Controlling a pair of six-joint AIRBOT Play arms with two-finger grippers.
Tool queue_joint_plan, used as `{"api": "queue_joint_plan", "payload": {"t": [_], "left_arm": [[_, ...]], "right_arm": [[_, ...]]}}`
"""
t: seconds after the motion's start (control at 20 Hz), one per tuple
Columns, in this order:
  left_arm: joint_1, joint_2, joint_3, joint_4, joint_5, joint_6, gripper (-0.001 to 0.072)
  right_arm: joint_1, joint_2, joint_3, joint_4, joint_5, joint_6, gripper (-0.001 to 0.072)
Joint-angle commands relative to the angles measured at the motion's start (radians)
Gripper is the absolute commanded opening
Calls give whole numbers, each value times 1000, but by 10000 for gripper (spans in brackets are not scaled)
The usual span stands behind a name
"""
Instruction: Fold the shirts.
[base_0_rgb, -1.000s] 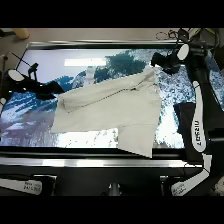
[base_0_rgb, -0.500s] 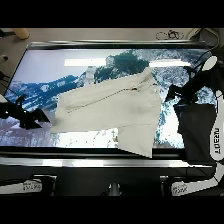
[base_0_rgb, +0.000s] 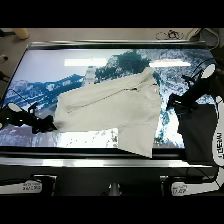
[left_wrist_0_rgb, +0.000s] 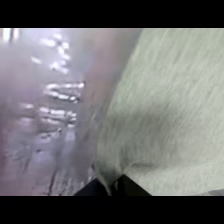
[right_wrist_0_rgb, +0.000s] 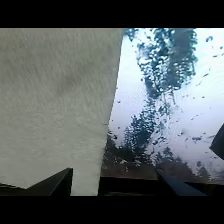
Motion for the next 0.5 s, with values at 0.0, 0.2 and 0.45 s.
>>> {"api": "queue_joint_plan", "payload": {"t": [0.0, 0.2, 0.45], "left_arm": [[-20, 4, -6, 0, 48, 5, 27], [-20, 64, -6, 0, 53, 43, 26], [-39, 119, -6, -104, 53, 88, 25]], "right_arm": [[-1, 34, -169, -23, -92, -23, 549], [0, 34, -379, 113, -309, -82, 542], [0, -12, -452, 285, -449, -121, 517]]}}
